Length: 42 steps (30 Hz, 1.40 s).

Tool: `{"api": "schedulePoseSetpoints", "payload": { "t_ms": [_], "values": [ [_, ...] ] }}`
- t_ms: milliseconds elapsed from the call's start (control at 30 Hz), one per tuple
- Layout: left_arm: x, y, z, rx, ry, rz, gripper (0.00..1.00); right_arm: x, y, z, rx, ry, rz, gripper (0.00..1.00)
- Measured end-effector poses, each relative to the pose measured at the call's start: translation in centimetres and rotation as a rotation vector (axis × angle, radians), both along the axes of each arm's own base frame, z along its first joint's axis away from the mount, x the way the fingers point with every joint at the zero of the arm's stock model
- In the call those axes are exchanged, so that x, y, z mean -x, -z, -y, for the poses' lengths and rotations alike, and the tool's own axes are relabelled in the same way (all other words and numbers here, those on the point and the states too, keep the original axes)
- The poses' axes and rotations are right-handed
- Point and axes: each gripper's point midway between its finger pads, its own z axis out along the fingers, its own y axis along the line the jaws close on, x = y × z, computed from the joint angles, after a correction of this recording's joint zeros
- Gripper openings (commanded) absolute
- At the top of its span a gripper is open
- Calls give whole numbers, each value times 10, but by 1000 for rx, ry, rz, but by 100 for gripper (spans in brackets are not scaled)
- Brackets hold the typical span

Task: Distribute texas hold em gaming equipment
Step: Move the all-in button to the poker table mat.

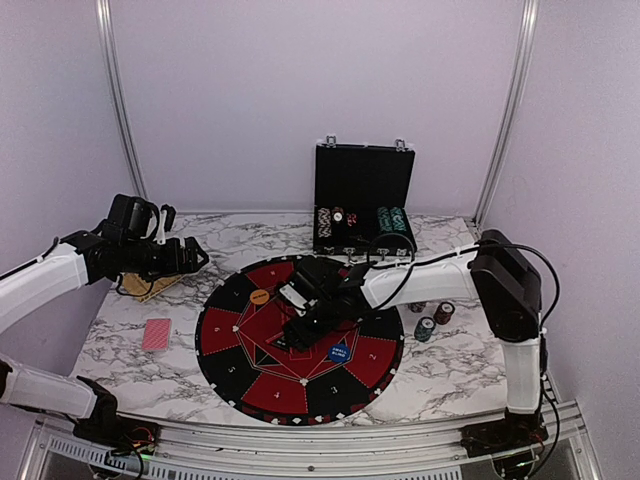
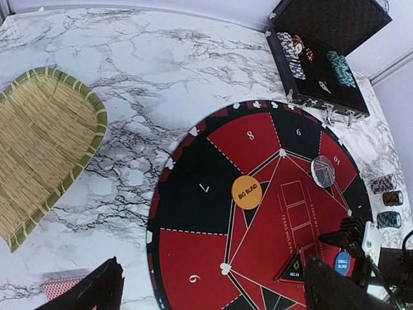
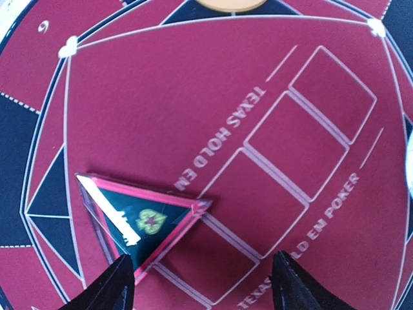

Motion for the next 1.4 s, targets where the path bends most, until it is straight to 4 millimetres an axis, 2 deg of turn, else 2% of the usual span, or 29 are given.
{"api": "schedulePoseSetpoints", "payload": {
  "t_ms": [133,300,433,600,1067,1333,1400],
  "values": [
    [1,1,0,-1,0,-3,99,15,-1,-8,4,-4,6,67],
    [1,1,0,0,0,-4,99,29,2,-11,19,16,3,52],
    [1,1,0,0,0,-4,99,29,6,-8,46,54,8,40],
    [1,1,0,-1,-1,-3,99,20,8,-18,52,87,25,33],
    [0,1,0,-1,-1,-3,99,-17,6,-83,-15,86,88,31],
    [0,1,-1,-1,-1,-3,99,-22,5,-93,-21,89,92,32],
    [0,1,-1,-1,-1,-3,99,-23,5,-94,-20,88,92,38]
  ]
}}
